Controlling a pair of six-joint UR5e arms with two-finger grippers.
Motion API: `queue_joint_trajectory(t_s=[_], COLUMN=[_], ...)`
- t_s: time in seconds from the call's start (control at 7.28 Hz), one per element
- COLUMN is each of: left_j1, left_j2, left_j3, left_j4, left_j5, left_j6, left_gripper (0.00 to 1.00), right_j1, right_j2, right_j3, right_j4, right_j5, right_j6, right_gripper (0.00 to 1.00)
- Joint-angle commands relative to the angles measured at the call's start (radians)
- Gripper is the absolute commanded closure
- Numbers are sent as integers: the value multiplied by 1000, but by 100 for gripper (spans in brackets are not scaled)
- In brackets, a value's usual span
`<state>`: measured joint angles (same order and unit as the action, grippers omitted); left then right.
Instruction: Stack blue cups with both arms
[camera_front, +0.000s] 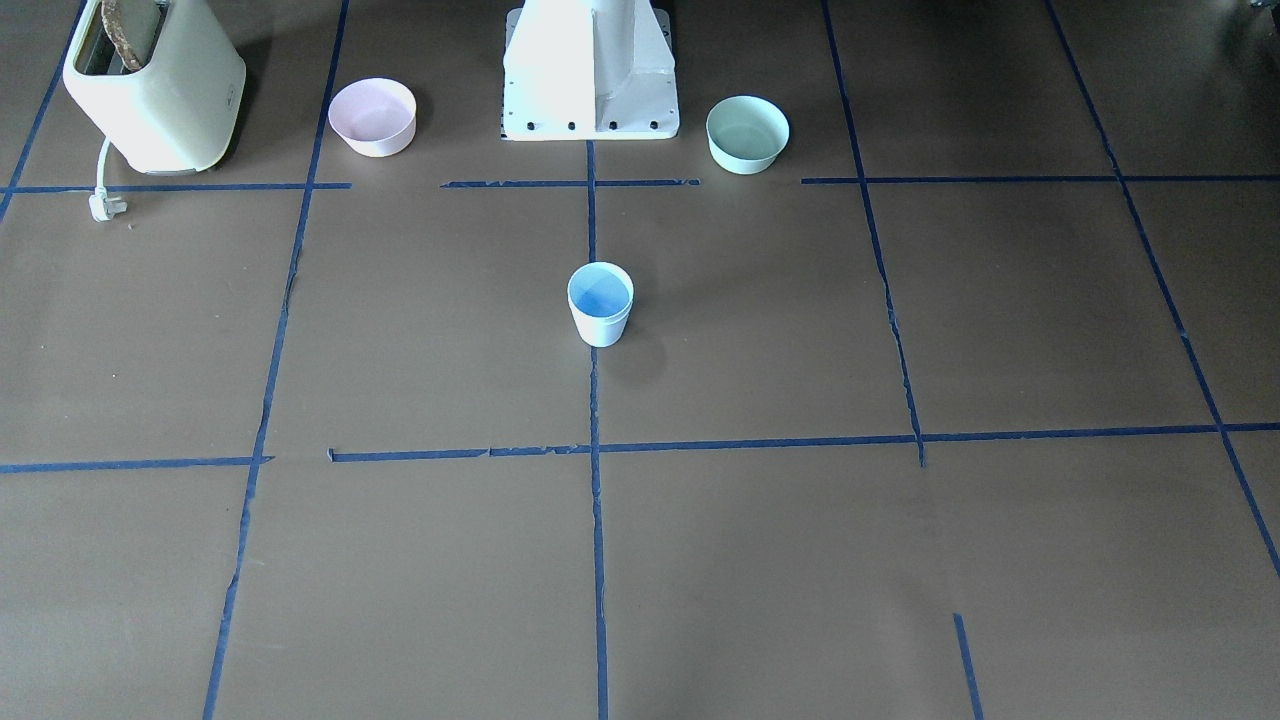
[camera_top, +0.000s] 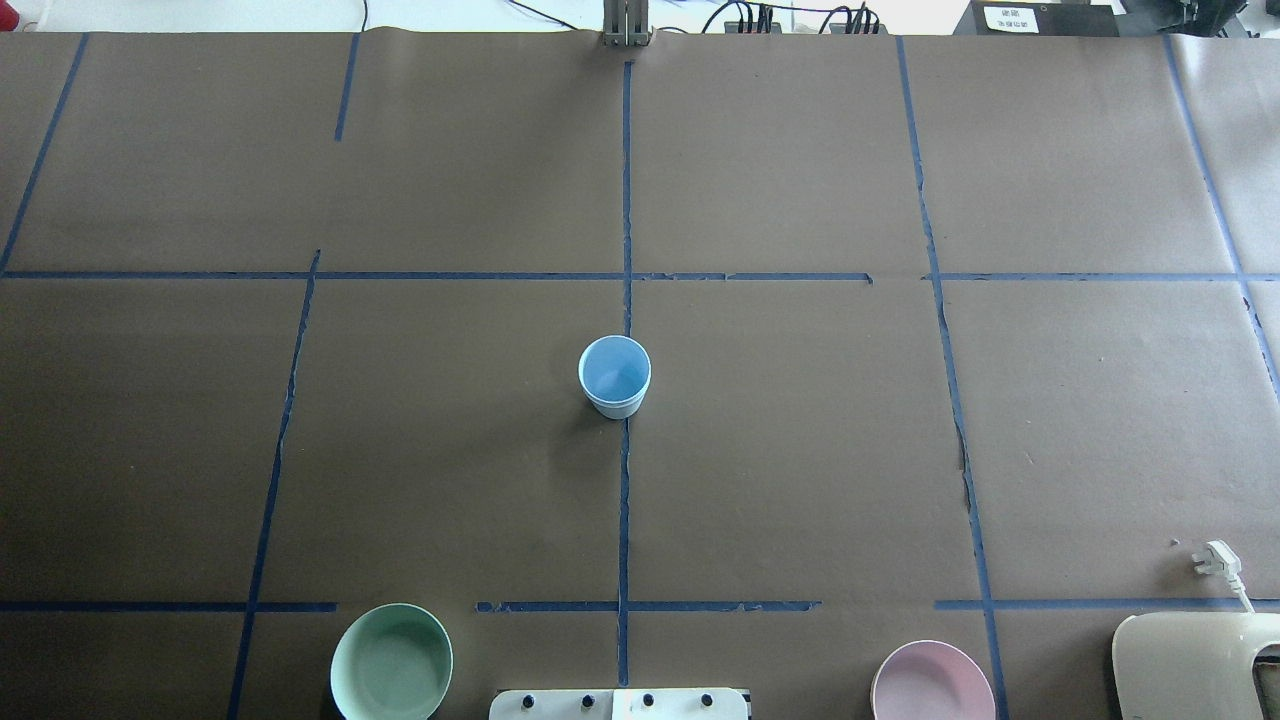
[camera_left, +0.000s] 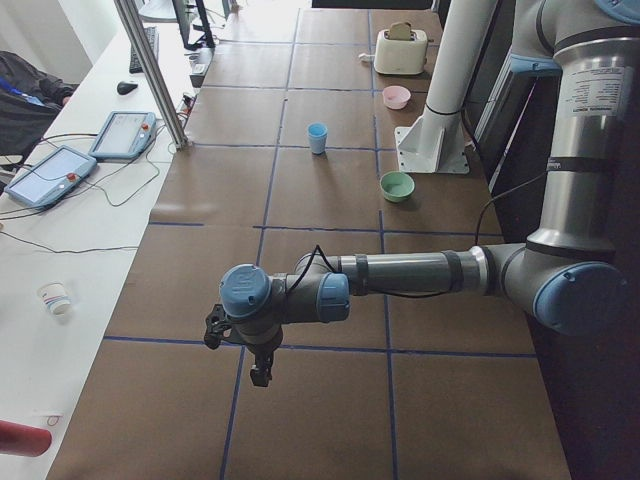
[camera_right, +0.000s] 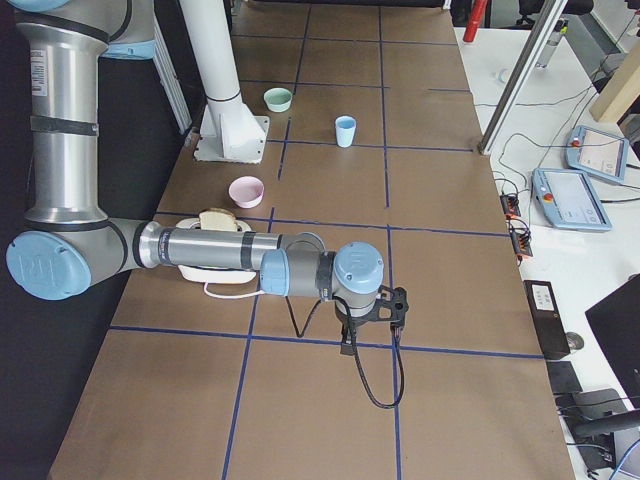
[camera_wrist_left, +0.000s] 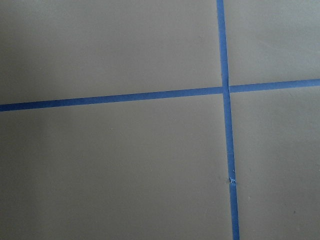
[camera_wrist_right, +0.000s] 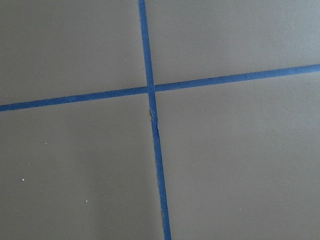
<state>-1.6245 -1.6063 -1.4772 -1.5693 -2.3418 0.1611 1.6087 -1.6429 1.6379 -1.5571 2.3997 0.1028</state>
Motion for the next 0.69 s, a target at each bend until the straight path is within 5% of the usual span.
queue_joint_trajectory(t_s=[0.0,0.55], left_j1=[0,0], left_j2=[0,-1], left_j3=[0,0], left_j4=[0,-2], left_j5=[-1,-1], left_j6=[0,-2], left_gripper=[0,0], right_j1=[2,0], right_j2=[0,0], right_j3=[3,3], right_j4=[0,6], right_j5=[-1,-8], right_j6=[0,0], right_gripper=[0,0])
